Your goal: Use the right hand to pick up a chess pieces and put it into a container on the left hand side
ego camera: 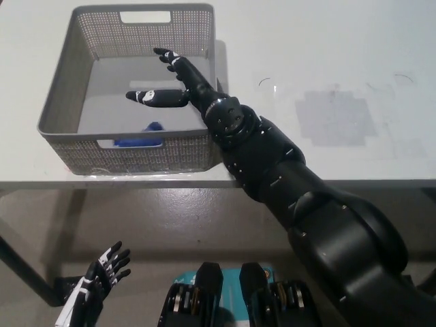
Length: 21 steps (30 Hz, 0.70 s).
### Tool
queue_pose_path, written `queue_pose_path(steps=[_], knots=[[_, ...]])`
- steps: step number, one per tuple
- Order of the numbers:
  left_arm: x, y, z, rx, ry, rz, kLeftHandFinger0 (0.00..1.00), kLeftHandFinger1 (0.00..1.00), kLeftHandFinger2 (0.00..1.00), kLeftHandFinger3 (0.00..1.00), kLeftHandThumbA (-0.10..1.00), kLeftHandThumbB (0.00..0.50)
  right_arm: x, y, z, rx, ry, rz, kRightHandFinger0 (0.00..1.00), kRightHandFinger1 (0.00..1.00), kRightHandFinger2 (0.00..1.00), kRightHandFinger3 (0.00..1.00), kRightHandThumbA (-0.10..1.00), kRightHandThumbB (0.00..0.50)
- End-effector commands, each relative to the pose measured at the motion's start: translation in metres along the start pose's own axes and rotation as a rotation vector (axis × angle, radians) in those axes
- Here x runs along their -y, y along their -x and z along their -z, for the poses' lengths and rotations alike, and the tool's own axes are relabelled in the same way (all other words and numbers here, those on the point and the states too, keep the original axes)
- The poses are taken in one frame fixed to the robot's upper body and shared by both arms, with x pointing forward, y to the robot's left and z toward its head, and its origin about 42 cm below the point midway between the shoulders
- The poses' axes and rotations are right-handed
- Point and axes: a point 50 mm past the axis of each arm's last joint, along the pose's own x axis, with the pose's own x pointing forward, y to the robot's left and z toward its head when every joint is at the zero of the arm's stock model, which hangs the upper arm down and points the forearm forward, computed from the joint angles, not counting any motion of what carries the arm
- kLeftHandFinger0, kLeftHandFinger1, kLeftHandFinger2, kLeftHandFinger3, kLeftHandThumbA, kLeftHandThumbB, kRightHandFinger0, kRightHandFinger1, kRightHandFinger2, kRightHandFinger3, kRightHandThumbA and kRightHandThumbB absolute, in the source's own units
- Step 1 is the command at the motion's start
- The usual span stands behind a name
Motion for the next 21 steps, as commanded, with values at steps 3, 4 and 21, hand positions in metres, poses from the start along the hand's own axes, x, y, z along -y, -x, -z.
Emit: queue_pose_path(steps=[3, 4, 21], knots=[[-0.004, -0.005, -0.013, 0.044, -0.035, 0.029, 1.00, 1.00, 1.00, 1.00, 1.00, 0.297, 0.014, -0.007, -0.042, 0.094, 0.043, -0.007, 1.00, 1.00, 1.00, 1.00, 1.00, 0.459], [-0.004, -0.005, -0.013, 0.042, -0.033, 0.026, 1.00, 1.00, 1.00, 1.00, 1.00, 0.296, 0.017, -0.007, -0.047, 0.119, 0.018, 0.000, 1.00, 1.00, 1.00, 1.00, 0.99, 0.441], [-0.008, -0.008, -0.012, 0.039, -0.018, 0.026, 1.00, 1.00, 1.00, 1.00, 1.00, 0.319, 0.116, 0.034, -0.149, 0.636, 0.006, 0.197, 1.00, 1.00, 1.00, 1.00, 1.00, 0.403]])
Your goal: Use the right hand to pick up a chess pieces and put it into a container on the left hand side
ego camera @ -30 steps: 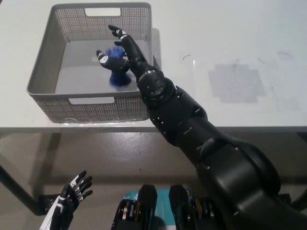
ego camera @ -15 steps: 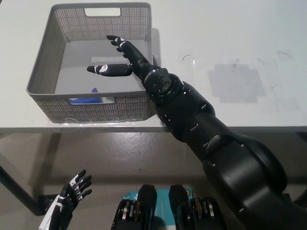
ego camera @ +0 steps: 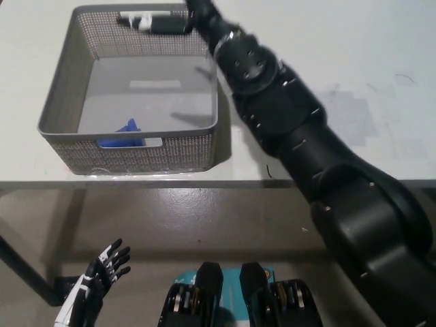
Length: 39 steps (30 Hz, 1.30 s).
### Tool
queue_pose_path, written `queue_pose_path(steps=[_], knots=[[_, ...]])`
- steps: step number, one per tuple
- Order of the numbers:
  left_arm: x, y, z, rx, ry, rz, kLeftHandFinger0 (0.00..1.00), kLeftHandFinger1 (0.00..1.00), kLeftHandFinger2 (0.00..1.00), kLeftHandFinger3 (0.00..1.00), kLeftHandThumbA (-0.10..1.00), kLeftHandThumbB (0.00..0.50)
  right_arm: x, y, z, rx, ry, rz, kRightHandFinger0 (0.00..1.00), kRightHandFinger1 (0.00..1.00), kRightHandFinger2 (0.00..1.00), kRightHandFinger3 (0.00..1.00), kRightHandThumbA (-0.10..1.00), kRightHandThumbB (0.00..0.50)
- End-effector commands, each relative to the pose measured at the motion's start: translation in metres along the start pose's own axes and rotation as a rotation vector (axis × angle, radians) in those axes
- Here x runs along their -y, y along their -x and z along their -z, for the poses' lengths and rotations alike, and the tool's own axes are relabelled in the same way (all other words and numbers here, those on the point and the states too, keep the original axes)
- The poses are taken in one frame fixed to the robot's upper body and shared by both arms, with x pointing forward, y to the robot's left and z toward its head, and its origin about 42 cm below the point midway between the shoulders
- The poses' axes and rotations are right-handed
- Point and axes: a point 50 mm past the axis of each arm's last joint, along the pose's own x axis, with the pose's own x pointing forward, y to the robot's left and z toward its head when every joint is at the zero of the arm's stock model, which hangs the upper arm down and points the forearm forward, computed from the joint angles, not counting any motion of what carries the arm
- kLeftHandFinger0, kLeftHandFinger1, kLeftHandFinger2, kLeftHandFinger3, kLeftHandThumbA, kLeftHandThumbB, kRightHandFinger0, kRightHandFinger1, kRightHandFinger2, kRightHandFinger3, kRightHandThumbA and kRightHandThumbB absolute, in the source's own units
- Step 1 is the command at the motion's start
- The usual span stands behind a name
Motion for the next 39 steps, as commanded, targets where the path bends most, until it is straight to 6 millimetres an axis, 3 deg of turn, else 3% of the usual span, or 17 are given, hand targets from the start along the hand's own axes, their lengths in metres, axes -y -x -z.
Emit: queue_pose_path(steps=[1, 4, 5, 8, 14, 15, 17, 23, 27, 30, 31, 35, 39], knots=[[-0.007, -0.005, -0.011, 0.039, -0.015, 0.016, 1.00, 1.00, 1.00, 1.00, 1.00, 0.326, 0.057, 0.012, -0.066, 0.276, 0.024, 0.083, 1.00, 1.00, 1.00, 1.00, 1.00, 0.403], [-0.008, -0.003, -0.012, 0.039, -0.019, 0.013, 1.00, 1.00, 1.00, 1.00, 1.00, 0.324, 0.074, 0.037, -0.066, 0.310, 0.030, 0.107, 1.00, 1.00, 1.00, 1.00, 1.00, 0.367], [-0.009, -0.003, -0.012, 0.039, -0.025, 0.014, 1.00, 1.00, 1.00, 1.00, 1.00, 0.323, 0.088, 0.058, -0.063, 0.331, 0.050, 0.141, 1.00, 1.00, 1.00, 1.00, 1.00, 0.356], [-0.012, -0.001, -0.011, 0.030, -0.015, -0.004, 1.00, 1.00, 1.00, 1.00, 1.00, 0.331, 0.103, 0.089, -0.055, 0.362, 0.046, 0.204, 1.00, 1.00, 1.00, 1.00, 1.00, 0.349], [-0.013, -0.002, -0.006, 0.039, -0.006, -0.039, 1.00, 1.00, 1.00, 1.00, 1.00, 0.304, 0.104, 0.169, -0.020, 0.394, -0.067, 0.270, 1.00, 1.00, 1.00, 1.00, 1.00, 0.314], [-0.012, -0.002, -0.004, 0.042, 0.003, -0.047, 1.00, 1.00, 1.00, 1.00, 1.00, 0.299, 0.098, 0.190, -0.009, 0.394, -0.067, 0.287, 1.00, 1.00, 1.00, 1.00, 1.00, 0.308], [-0.011, -0.001, -0.004, 0.046, 0.008, -0.052, 1.00, 1.00, 1.00, 1.00, 1.00, 0.277, 0.089, 0.209, 0.002, 0.360, -0.067, 0.291, 1.00, 1.00, 1.00, 1.00, 1.00, 0.294], [-0.009, -0.002, -0.005, 0.065, 0.034, -0.089, 1.00, 1.00, 1.00, 1.00, 1.00, 0.238, 0.043, 0.261, 0.058, 0.221, -0.160, 0.278, 1.00, 1.00, 1.00, 1.00, 1.00, 0.359], [-0.006, -0.002, -0.006, 0.083, 0.044, -0.123, 1.00, 1.00, 1.00, 1.00, 1.00, 0.223, 0.000, 0.280, 0.090, 0.121, -0.280, 0.328, 1.00, 1.00, 1.00, 1.00, 1.00, 0.263], [-0.001, -0.002, -0.003, 0.093, 0.055, -0.141, 1.00, 1.00, 1.00, 1.00, 1.00, 0.239, -0.033, 0.297, 0.113, 0.077, -0.340, 0.327, 1.00, 1.00, 1.00, 1.00, 1.00, 0.229], [0.000, 0.000, -0.002, 0.102, 0.057, -0.145, 1.00, 1.00, 1.00, 1.00, 1.00, 0.234, -0.046, 0.305, 0.122, 0.048, -0.353, 0.327, 1.00, 1.00, 1.00, 1.00, 1.00, 0.253], [0.000, 0.006, 0.001, 0.106, 0.043, -0.164, 1.00, 1.00, 1.00, 1.00, 1.00, 0.230, -0.068, 0.329, 0.144, 0.004, -0.387, 0.315, 1.00, 1.00, 1.00, 1.00, 1.00, 0.198], [0.000, 0.012, 0.008, 0.104, 0.046, -0.160, 1.00, 1.00, 1.00, 1.00, 1.00, 0.249, -0.081, 0.371, 0.169, -0.089, -0.413, 0.312, 1.00, 1.00, 1.00, 1.00, 1.00, 0.161]])
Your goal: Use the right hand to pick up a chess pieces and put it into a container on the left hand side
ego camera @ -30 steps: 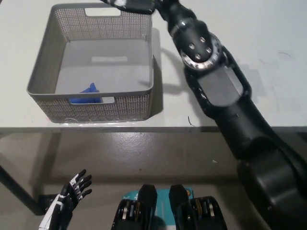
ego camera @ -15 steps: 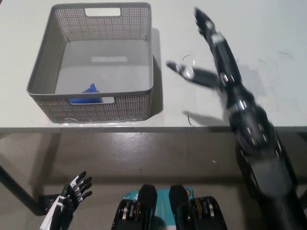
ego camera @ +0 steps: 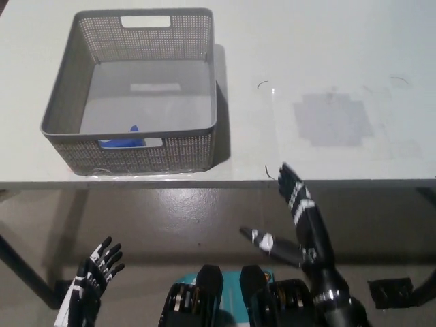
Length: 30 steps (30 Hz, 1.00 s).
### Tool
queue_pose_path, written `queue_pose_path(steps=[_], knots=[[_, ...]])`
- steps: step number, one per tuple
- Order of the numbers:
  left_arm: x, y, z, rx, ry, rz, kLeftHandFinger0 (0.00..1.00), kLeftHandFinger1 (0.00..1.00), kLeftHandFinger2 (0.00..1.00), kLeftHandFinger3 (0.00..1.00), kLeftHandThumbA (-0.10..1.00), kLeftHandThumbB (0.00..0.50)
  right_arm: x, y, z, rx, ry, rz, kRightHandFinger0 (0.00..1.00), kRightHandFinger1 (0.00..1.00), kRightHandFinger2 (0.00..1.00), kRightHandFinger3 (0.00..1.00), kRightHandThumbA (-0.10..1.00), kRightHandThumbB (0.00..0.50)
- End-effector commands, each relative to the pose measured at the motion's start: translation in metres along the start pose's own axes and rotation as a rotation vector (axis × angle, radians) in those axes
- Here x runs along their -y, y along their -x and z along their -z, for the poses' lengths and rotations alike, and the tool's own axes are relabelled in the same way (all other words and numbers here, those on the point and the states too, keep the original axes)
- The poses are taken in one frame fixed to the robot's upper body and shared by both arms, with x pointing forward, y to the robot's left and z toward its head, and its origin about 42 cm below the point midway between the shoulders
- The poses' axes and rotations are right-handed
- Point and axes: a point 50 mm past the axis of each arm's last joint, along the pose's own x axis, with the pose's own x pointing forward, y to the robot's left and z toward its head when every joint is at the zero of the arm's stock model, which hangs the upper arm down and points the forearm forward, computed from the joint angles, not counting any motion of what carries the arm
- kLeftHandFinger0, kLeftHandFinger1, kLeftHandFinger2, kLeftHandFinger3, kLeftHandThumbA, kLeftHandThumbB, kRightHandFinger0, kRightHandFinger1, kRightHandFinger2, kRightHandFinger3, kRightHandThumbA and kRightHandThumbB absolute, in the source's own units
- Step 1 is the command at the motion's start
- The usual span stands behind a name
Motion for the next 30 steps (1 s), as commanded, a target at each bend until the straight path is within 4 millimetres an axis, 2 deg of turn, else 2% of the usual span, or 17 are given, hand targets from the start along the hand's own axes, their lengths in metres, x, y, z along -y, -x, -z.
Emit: queue_pose_path(steps=[1, 3, 5, 9, 11, 13, 17, 19, 23, 30], knots=[[-0.007, 0.004, -0.003, 0.082, -0.027, -0.035, 1.00, 1.00, 1.00, 1.00, 1.00, 0.247, 0.003, 0.023, 0.012, 0.082, -0.055, -0.003, 1.00, 1.00, 1.00, 1.00, 1.00, 0.169], [-0.008, 0.000, -0.004, 0.092, -0.030, -0.039, 1.00, 1.00, 1.00, 1.00, 1.00, 0.241, 0.009, 0.031, 0.020, 0.048, -0.050, -0.004, 1.00, 1.00, 1.00, 1.00, 1.00, 0.175], [-0.007, -0.002, -0.005, 0.092, -0.034, -0.048, 1.00, 1.00, 1.00, 1.00, 1.00, 0.258, 0.016, 0.039, 0.027, 0.012, -0.054, -0.004, 1.00, 1.00, 1.00, 1.00, 1.00, 0.178], [-0.005, 0.008, 0.000, 0.083, -0.025, -0.059, 1.00, 1.00, 1.00, 1.00, 1.00, 0.208, 0.030, 0.065, 0.035, -0.036, -0.051, 0.028, 1.00, 1.00, 1.00, 1.00, 1.00, 0.197], [-0.001, 0.010, 0.003, 0.077, -0.019, -0.056, 1.00, 1.00, 1.00, 1.00, 1.00, 0.202, 0.035, 0.071, 0.036, -0.046, -0.062, 0.040, 1.00, 1.00, 1.00, 1.00, 1.00, 0.204], [-0.002, 0.003, 0.002, 0.080, -0.014, -0.056, 1.00, 1.00, 1.00, 1.00, 1.00, 0.215, 0.039, 0.067, 0.035, -0.043, -0.053, 0.046, 1.00, 1.00, 1.00, 1.00, 1.00, 0.196], [-0.005, 0.009, 0.004, 0.074, -0.032, -0.058, 1.00, 1.00, 1.00, 1.00, 1.00, 0.248, 0.040, 0.075, 0.040, -0.078, -0.076, 0.052, 1.00, 1.00, 1.00, 1.00, 1.00, 0.190], [-0.007, 0.005, 0.003, 0.077, -0.031, -0.059, 1.00, 1.00, 1.00, 1.00, 1.00, 0.271, 0.041, 0.078, 0.040, -0.076, -0.074, 0.051, 1.00, 1.00, 1.00, 1.00, 1.00, 0.220], [-0.007, 0.001, 0.002, 0.076, -0.035, -0.061, 1.00, 1.00, 1.00, 1.00, 1.00, 0.256, 0.044, 0.078, 0.036, -0.066, -0.058, 0.063, 1.00, 1.00, 1.00, 1.00, 1.00, 0.226], [-0.009, -0.006, 0.003, 0.076, -0.031, -0.069, 1.00, 1.00, 1.00, 1.00, 1.00, 0.280, 0.053, 0.075, 0.036, -0.074, -0.027, 0.103, 1.00, 1.00, 1.00, 1.00, 1.00, 0.199]])
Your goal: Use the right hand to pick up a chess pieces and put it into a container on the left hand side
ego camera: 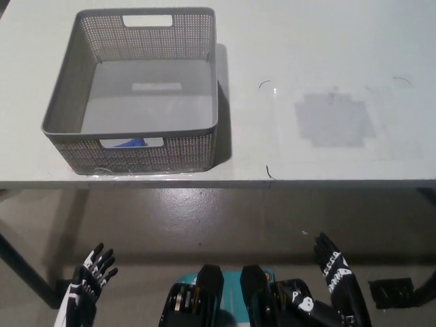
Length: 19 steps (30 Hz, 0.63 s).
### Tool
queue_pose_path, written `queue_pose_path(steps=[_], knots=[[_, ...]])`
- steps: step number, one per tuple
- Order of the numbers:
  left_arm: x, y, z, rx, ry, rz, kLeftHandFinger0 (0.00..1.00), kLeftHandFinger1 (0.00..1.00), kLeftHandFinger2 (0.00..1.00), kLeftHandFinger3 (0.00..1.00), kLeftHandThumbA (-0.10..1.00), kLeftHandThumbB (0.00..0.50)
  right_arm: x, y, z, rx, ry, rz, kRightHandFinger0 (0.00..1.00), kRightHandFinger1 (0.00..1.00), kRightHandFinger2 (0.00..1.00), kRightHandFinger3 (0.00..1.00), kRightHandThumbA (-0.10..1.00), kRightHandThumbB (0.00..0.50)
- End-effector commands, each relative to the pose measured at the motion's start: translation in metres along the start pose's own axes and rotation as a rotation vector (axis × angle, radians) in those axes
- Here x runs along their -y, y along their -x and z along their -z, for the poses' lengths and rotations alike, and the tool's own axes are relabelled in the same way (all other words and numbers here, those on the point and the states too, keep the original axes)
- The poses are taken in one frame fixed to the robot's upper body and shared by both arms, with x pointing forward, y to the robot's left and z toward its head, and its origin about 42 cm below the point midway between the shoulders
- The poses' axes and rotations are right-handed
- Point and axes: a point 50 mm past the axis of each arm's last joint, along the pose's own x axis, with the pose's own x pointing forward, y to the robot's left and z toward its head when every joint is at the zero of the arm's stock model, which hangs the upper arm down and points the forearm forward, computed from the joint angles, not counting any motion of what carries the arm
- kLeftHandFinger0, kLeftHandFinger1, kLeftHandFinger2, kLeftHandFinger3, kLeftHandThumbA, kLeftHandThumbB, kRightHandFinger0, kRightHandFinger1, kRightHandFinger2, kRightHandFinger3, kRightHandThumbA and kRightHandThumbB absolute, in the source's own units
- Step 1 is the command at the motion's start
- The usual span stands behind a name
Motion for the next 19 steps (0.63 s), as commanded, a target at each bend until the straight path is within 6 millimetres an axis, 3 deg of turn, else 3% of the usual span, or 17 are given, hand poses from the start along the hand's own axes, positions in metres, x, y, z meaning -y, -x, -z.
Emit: queue_pose_path(steps=[1, 4, 8, 11, 19], knots=[[-0.0073, -0.0122, -0.0107, 0.068, -0.033, -0.013, 1.00, 1.00, 1.00, 1.00, 1.00, 0.273, 0.0058, -0.0076, -0.0120, 0.068, 0.013, 0.019, 1.00, 1.00, 1.00, 1.00, 1.00, 0.193], [-0.0057, -0.0103, -0.0071, 0.062, -0.024, -0.016, 1.00, 1.00, 1.00, 1.00, 1.00, 0.242, 0.0069, -0.0075, -0.0092, 0.060, 0.030, 0.016, 1.00, 1.00, 1.00, 1.00, 1.00, 0.202], [-0.0042, -0.0121, -0.0038, 0.057, -0.031, -0.018, 1.00, 1.00, 1.00, 1.00, 1.00, 0.258, 0.0067, -0.0106, -0.0089, 0.051, 0.033, 0.003, 1.00, 1.00, 1.00, 1.00, 1.00, 0.213], [-0.0046, -0.0085, -0.0030, 0.055, -0.040, -0.012, 1.00, 1.00, 1.00, 1.00, 1.00, 0.265, 0.0046, -0.0081, -0.0058, 0.037, 0.005, -0.005, 1.00, 1.00, 1.00, 1.00, 1.00, 0.250], [-0.0039, -0.0117, -0.0058, 0.053, -0.052, 0.008, 1.00, 1.00, 1.00, 1.00, 1.00, 0.254, 0.0055, -0.0038, -0.0027, 0.035, -0.015, 0.000, 1.00, 1.00, 1.00, 1.00, 1.00, 0.229]])
